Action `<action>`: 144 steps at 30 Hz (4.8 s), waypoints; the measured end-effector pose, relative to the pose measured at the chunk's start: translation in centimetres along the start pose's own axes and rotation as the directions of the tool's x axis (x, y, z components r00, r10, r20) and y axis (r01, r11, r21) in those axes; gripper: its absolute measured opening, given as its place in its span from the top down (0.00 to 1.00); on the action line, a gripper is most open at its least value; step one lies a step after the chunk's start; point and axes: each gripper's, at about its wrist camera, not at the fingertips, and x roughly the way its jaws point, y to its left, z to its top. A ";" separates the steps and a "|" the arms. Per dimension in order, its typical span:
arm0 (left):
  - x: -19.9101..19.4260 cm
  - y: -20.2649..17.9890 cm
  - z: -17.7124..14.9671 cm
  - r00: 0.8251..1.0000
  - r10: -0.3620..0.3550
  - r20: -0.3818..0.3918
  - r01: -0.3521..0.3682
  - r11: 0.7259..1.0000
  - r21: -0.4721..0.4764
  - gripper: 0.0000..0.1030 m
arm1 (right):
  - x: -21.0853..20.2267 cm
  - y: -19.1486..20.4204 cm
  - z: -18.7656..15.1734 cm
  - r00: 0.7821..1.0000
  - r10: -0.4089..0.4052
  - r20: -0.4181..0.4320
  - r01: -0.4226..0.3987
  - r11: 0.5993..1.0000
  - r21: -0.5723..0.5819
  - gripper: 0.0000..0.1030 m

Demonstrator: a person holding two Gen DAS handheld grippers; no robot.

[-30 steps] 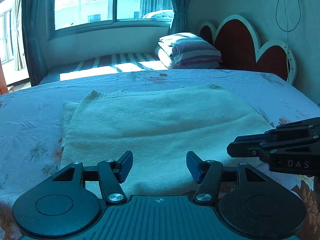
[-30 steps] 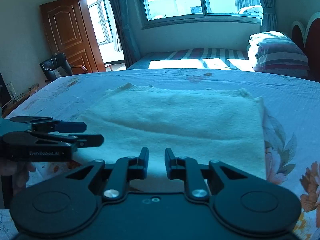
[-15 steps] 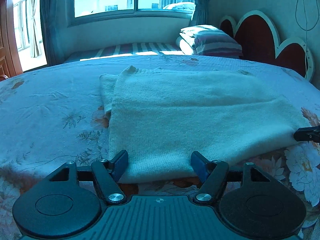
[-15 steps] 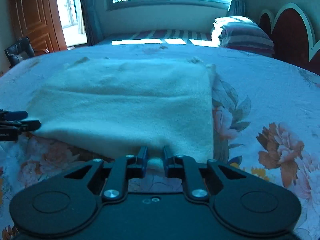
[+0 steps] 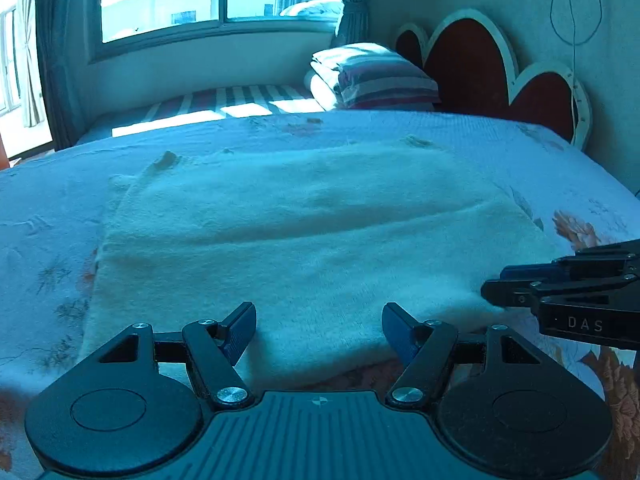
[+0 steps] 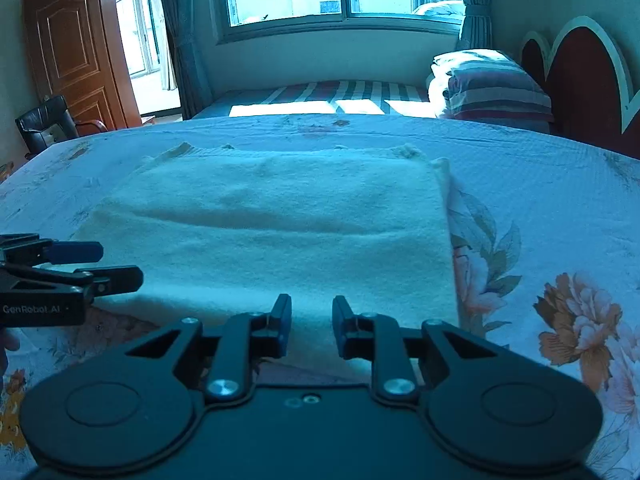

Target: Fold small clothes

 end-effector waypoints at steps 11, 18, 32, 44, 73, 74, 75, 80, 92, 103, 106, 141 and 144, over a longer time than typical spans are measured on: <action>0.1 -1.5 -0.3 0.998 0.060 0.024 -0.059 0.998 -0.009 0.15 | -0.3 1.4 0.2 0.997 0.064 0.032 -0.062 0.997 -0.047 0.75; -0.4 -1.2 -0.3 0.997 0.075 0.011 -0.075 0.997 -0.020 0.13 | 0.4 2.2 -0.5 0.999 0.046 -0.019 -0.047 0.994 -0.096 0.76; -1.0 0.4 -0.4 0.996 0.088 -0.007 -0.088 0.996 -0.030 0.06 | -0.8 -2.8 -1.4 0.997 -0.076 -0.006 0.075 0.997 -0.028 0.62; -4.3 6.4 -1.1 0.985 0.171 0.028 -0.168 0.983 -0.072 0.06 | -1.5 -3.6 -0.2 0.998 -0.055 0.025 0.055 0.998 -0.015 0.64; 2.2 15.7 2.6 0.998 -0.014 -0.058 -0.003 0.960 -0.281 0.30 | 3.2 -8.8 4.2 0.998 0.027 0.062 -0.030 0.999 0.043 0.75; 2.3 16.4 2.6 0.997 -0.058 -0.058 0.037 0.951 -0.307 0.30 | 3.2 -8.9 4.2 0.997 0.031 0.064 -0.034 0.998 0.045 0.75; 2.4 16.9 2.6 0.993 -0.104 -0.052 0.080 0.939 -0.335 0.30 | 3.2 -8.8 4.3 0.997 0.032 0.064 -0.035 0.998 0.045 0.75; 3.7 19.8 2.3 0.965 -0.261 0.003 0.228 0.840 -0.493 0.30 | 2.7 -8.5 4.6 0.997 0.027 0.072 -0.030 0.998 0.047 0.75; 8.9 23.0 3.8 0.872 -0.487 -0.042 0.345 0.674 -0.653 0.30 | -0.6 -9.9 4.3 0.998 -0.041 0.049 0.028 0.969 0.245 0.74; 12.5 23.1 4.5 0.817 -0.572 0.069 0.466 0.586 -0.662 0.36 | -0.8 -9.8 3.4 0.999 -0.018 0.033 0.003 0.915 0.404 0.74; 12.3 22.4 4.9 0.825 -0.564 0.035 0.450 0.619 -0.644 0.46 | -1.0 -9.7 3.3 0.999 -0.025 0.026 0.012 0.911 0.411 0.74; 4.9 5.7 15.8 0.992 -0.125 -0.027 0.101 0.895 -0.434 0.85 | -1.2 -24.3 1.4 0.981 -0.192 0.002 0.180 0.925 0.336 0.47; 6.4 -0.7 17.0 0.994 -0.099 -0.055 0.068 0.912 -0.405 0.85 | -2.2 -26.9 1.0 0.988 -0.156 0.011 0.142 0.927 0.347 0.47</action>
